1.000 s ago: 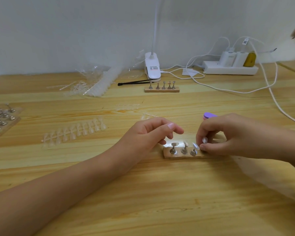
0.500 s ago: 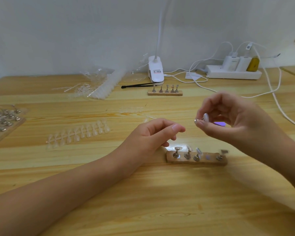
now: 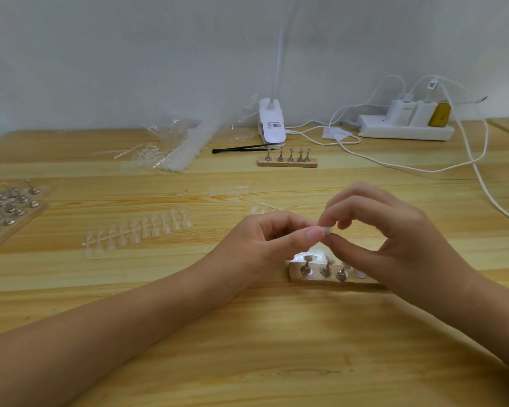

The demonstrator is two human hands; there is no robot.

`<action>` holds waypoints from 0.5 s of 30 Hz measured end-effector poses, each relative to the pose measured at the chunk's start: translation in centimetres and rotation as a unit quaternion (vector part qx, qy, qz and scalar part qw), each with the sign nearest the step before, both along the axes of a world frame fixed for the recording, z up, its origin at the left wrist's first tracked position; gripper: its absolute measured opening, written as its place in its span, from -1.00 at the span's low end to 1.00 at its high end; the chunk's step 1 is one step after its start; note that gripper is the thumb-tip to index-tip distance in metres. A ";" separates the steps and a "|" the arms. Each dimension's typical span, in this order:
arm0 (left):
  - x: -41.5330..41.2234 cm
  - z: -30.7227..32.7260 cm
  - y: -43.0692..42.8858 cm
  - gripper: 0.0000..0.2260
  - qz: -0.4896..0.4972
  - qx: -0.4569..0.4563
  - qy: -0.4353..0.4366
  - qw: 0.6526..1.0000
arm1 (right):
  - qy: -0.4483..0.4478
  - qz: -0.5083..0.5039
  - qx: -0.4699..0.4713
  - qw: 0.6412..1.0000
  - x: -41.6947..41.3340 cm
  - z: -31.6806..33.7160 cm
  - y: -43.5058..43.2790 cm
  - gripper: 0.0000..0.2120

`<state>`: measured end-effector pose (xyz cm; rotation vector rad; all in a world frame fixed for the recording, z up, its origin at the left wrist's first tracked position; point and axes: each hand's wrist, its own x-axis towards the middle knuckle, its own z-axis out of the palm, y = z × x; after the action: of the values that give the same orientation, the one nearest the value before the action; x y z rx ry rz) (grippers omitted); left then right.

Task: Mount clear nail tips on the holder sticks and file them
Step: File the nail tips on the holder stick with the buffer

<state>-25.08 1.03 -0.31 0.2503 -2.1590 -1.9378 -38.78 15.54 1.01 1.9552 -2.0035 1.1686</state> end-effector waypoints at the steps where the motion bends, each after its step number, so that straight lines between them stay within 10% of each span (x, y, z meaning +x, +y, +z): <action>1: 0.0 0.0 0.0 -0.89 -0.002 -0.001 0.000 1.000 | 0.012 -0.001 -0.002 1.000 0.1 0.0 0.0 -0.82; 7: 0.1 0.0 -0.1 -0.90 0.013 0.008 0.004 1.000 | 0.005 0.024 0.050 0.998 -1.6 0.8 0.4 -0.81; 15: 0.0 0.0 -0.1 -0.85 0.034 0.019 -0.017 0.999 | 0.004 -0.207 0.239 0.949 -7.6 -0.6 0.9 -0.66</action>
<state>-25.04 0.89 -0.31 0.3607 -2.1072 -1.9528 -46.36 16.41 0.46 1.5544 -2.7074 0.6153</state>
